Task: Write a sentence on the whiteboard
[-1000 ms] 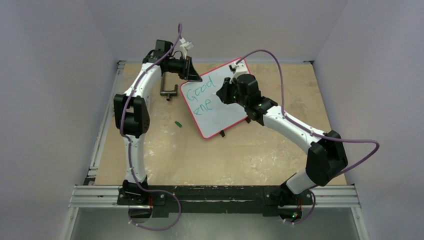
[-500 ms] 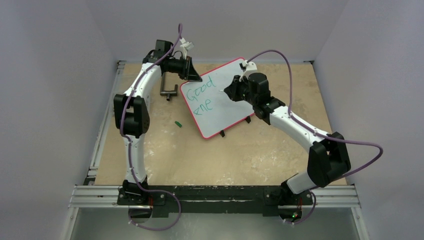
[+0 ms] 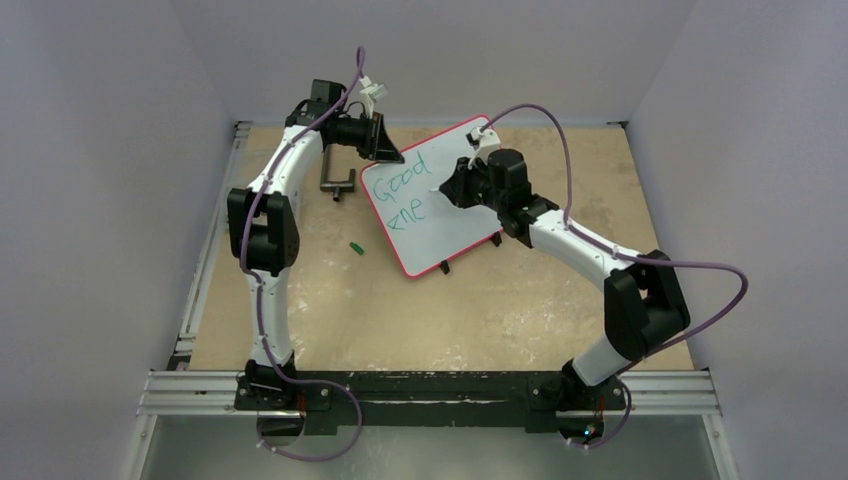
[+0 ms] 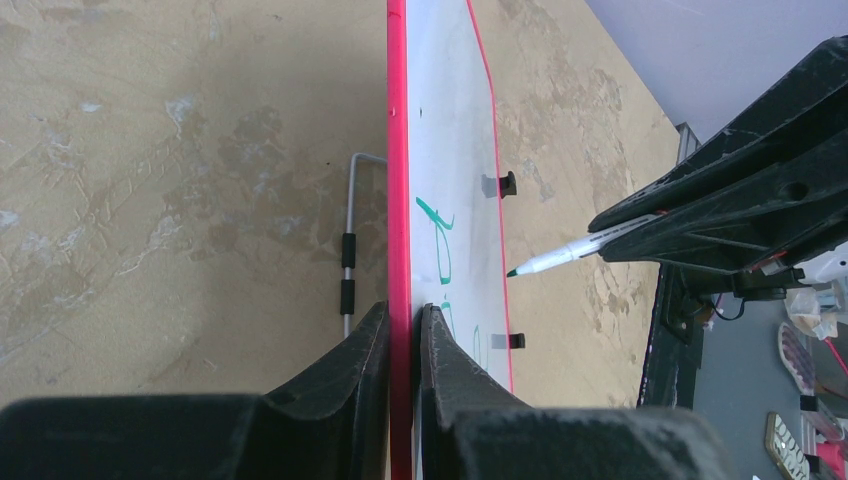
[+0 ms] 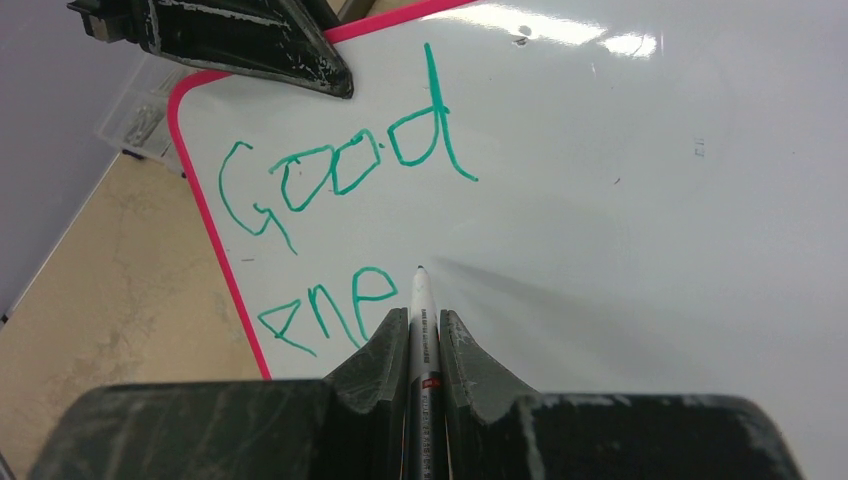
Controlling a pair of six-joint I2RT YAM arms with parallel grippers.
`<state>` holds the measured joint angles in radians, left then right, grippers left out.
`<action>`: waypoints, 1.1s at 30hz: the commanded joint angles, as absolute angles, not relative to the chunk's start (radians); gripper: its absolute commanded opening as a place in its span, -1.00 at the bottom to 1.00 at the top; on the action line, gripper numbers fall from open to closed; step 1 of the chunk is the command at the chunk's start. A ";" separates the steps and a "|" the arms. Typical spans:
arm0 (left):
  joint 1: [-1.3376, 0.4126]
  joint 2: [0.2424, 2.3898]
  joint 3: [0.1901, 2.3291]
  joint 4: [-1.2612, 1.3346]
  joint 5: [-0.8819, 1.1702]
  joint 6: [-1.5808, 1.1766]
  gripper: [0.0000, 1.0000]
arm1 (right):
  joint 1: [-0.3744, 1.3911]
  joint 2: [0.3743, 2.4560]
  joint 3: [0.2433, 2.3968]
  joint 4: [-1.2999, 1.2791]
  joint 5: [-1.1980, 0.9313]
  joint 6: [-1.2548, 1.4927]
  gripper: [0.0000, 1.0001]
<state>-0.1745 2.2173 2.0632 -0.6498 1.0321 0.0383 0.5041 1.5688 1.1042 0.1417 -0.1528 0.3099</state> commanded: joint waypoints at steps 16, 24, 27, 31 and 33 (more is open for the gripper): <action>-0.184 2.164 2.061 -0.635 1.037 0.103 -1.00 | 0.548 1.629 1.177 0.176 -0.141 0.309 -1.00; -0.184 2.161 2.060 -0.636 1.036 0.104 -1.00 | 0.548 1.637 1.165 0.150 -0.089 0.302 -1.00; -0.184 2.161 2.059 -0.636 1.036 0.105 -1.00 | 0.547 1.630 1.143 0.144 -0.079 0.299 -1.00; -0.184 2.159 2.060 -0.638 1.035 0.105 -1.00 | 0.547 1.621 1.106 0.144 -0.076 0.297 -1.00; -0.184 2.158 2.060 -0.637 1.035 0.105 -1.00 | 0.548 1.615 1.089 0.141 -0.074 0.298 -1.00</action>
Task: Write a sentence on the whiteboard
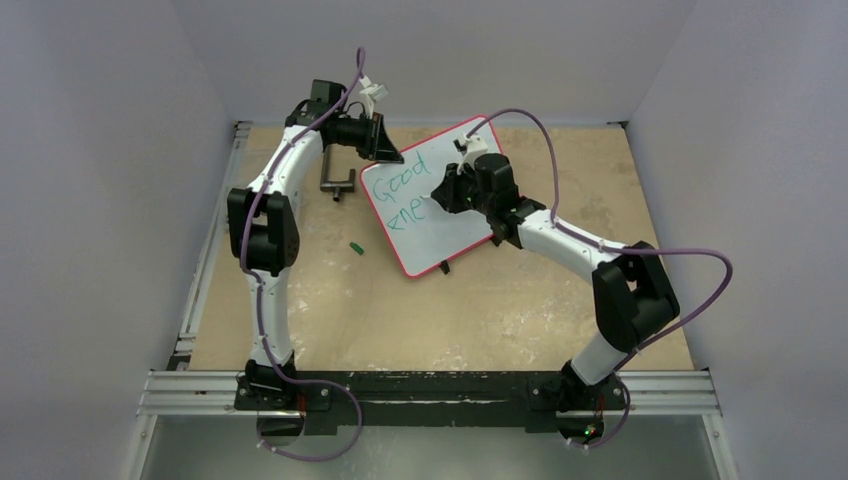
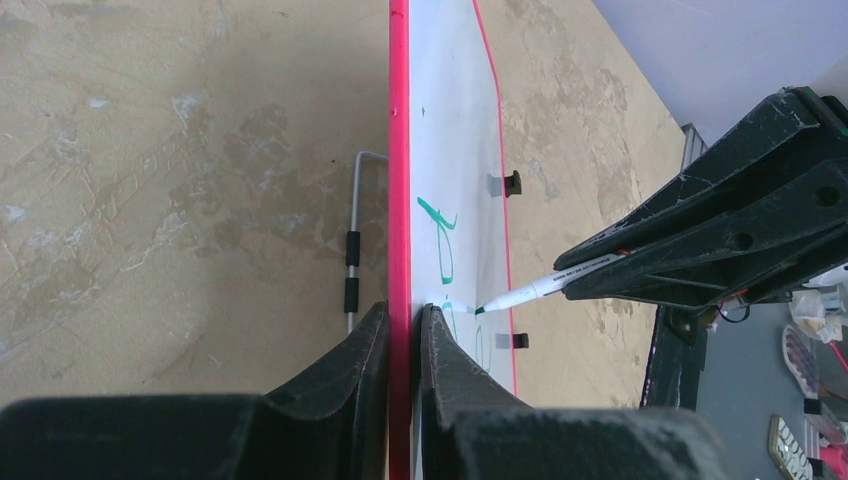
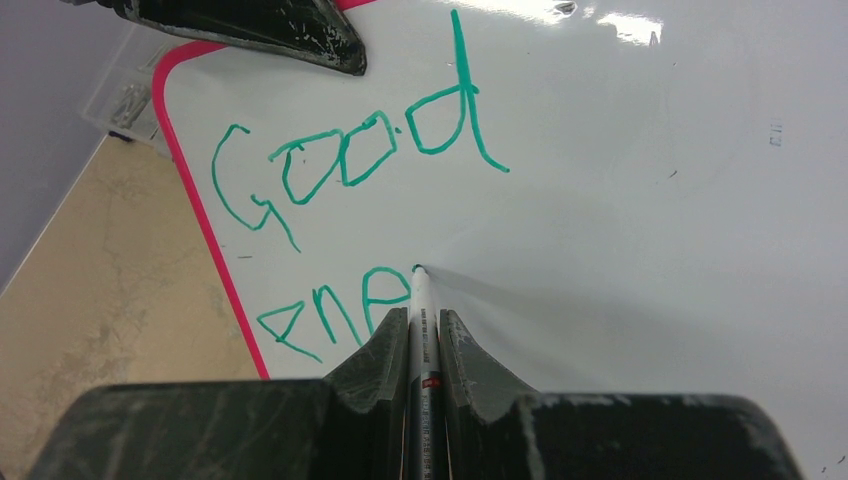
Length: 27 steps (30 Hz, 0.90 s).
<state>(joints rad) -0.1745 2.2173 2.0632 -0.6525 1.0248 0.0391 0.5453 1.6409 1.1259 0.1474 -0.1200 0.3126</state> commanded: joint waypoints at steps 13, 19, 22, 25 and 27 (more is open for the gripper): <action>-0.184 2.154 2.058 -0.638 1.039 0.105 -1.00 | 0.554 1.556 0.999 0.120 -0.086 0.309 -1.00; -0.184 2.152 2.057 -0.638 1.039 0.105 -1.00 | 0.554 1.562 1.021 0.120 -0.089 0.316 -1.00; -0.184 2.152 2.056 -0.637 1.040 0.105 -1.00 | 0.555 1.574 1.045 0.118 -0.083 0.318 -1.00; -0.184 2.152 2.055 -0.638 1.040 0.106 -1.00 | 0.555 1.589 1.077 0.111 -0.076 0.319 -1.00; -0.184 2.152 2.056 -0.636 1.041 0.106 -1.00 | 0.555 1.601 1.103 0.108 -0.076 0.321 -1.00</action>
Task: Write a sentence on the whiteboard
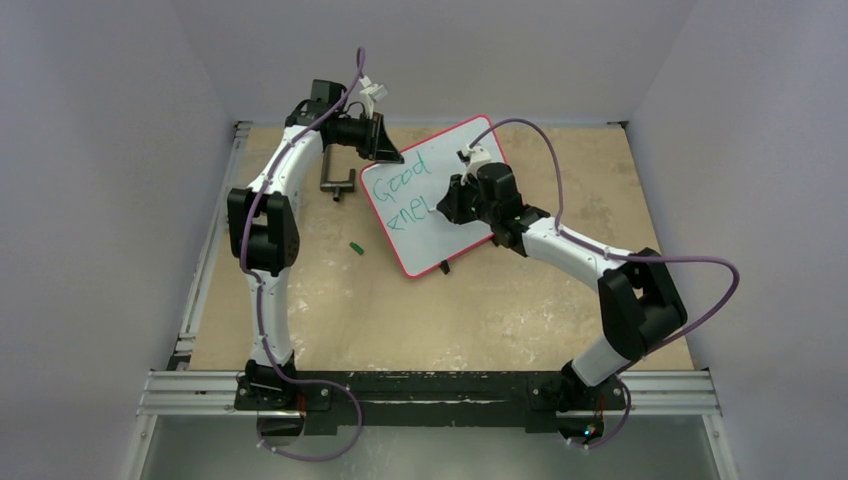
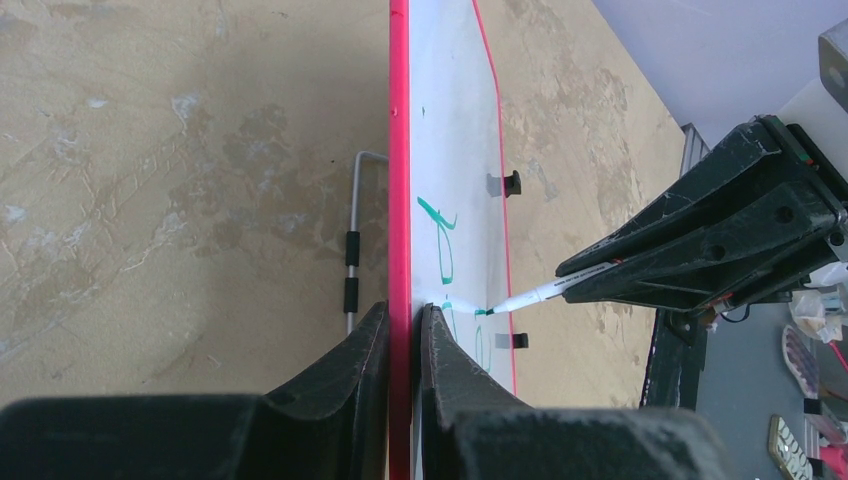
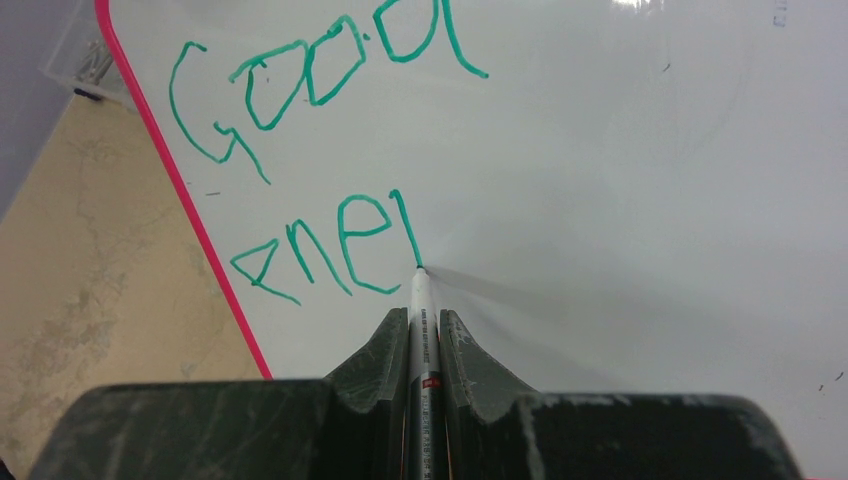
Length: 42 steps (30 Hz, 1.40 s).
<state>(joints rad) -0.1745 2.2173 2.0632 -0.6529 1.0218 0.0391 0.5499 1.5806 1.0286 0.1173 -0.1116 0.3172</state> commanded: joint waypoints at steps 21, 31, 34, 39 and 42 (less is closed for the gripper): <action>-0.184 2.154 2.059 -0.629 1.043 0.103 -1.00 | 0.555 1.659 1.237 0.049 -0.014 0.329 -1.00; -0.184 2.154 2.060 -0.629 1.045 0.104 -1.00 | 0.555 1.595 1.242 0.039 -0.030 0.328 -1.00; -0.183 2.153 2.059 -0.629 1.045 0.103 -1.00 | 0.555 1.570 1.234 0.039 -0.034 0.328 -1.00; -0.183 2.150 2.058 -0.631 1.045 0.105 -1.00 | 0.554 1.555 1.210 0.034 -0.011 0.325 -1.00; -0.183 2.149 2.057 -0.632 1.045 0.105 -1.00 | 0.552 1.557 1.197 0.035 -0.003 0.324 -1.00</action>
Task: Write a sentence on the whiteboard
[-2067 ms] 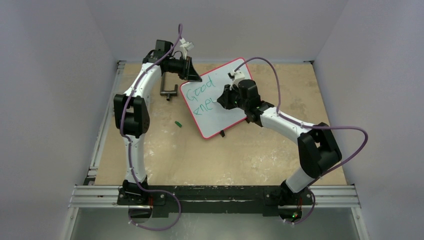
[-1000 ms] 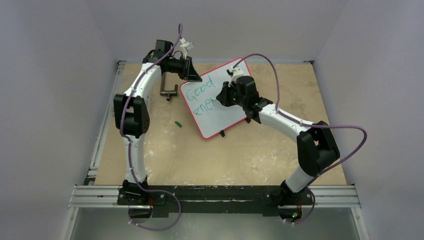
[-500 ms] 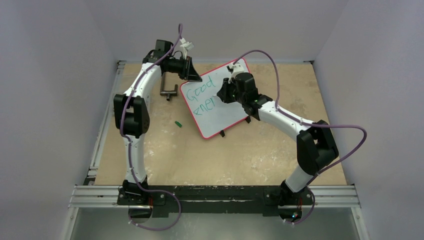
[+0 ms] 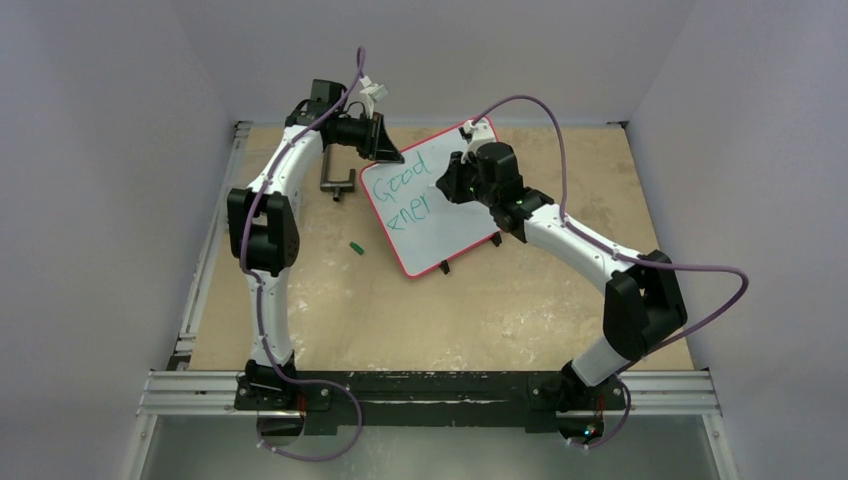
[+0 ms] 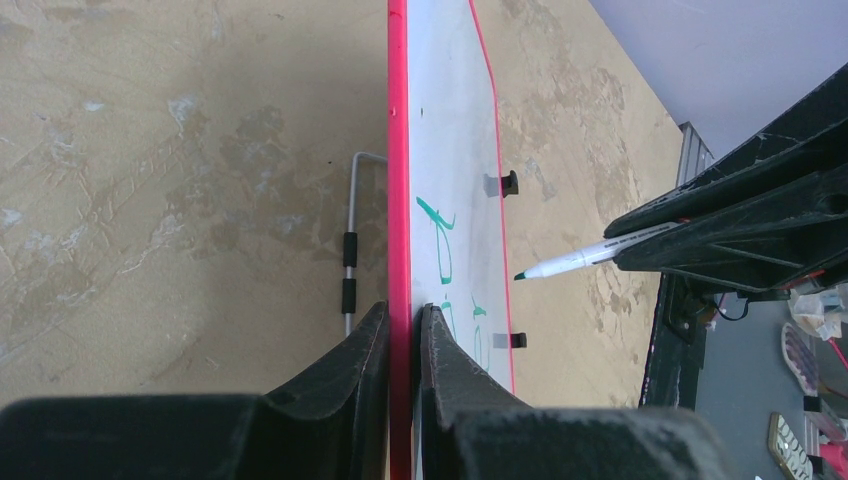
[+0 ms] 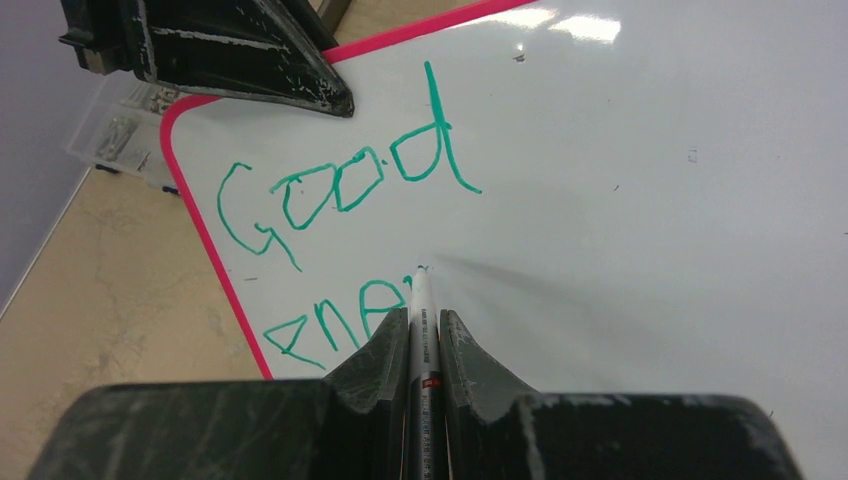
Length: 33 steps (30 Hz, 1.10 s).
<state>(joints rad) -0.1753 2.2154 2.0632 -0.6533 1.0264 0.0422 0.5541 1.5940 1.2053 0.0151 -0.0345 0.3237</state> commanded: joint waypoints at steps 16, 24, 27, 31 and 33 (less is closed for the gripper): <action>-0.183 2.146 2.054 -0.628 1.047 0.106 -1.00 | 0.543 1.604 1.204 0.025 0.024 0.321 -1.00; -0.183 2.146 2.054 -0.628 1.048 0.107 -1.00 | 0.544 1.636 1.215 0.028 0.003 0.326 -1.00; -0.184 2.148 2.054 -0.628 1.048 0.107 -1.00 | 0.544 1.649 1.220 0.028 0.005 0.328 -1.00; -0.183 2.148 2.054 -0.628 1.048 0.106 -1.00 | 0.544 1.661 1.224 0.024 0.009 0.325 -1.00; -0.183 2.148 2.053 -0.628 1.048 0.106 -1.00 | 0.544 1.666 1.222 0.027 0.003 0.321 -1.00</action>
<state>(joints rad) -0.1753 2.2135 2.0613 -0.6537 1.0245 0.0452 0.5476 1.6428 1.2018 0.0086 0.0071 0.3244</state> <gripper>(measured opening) 0.114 0.100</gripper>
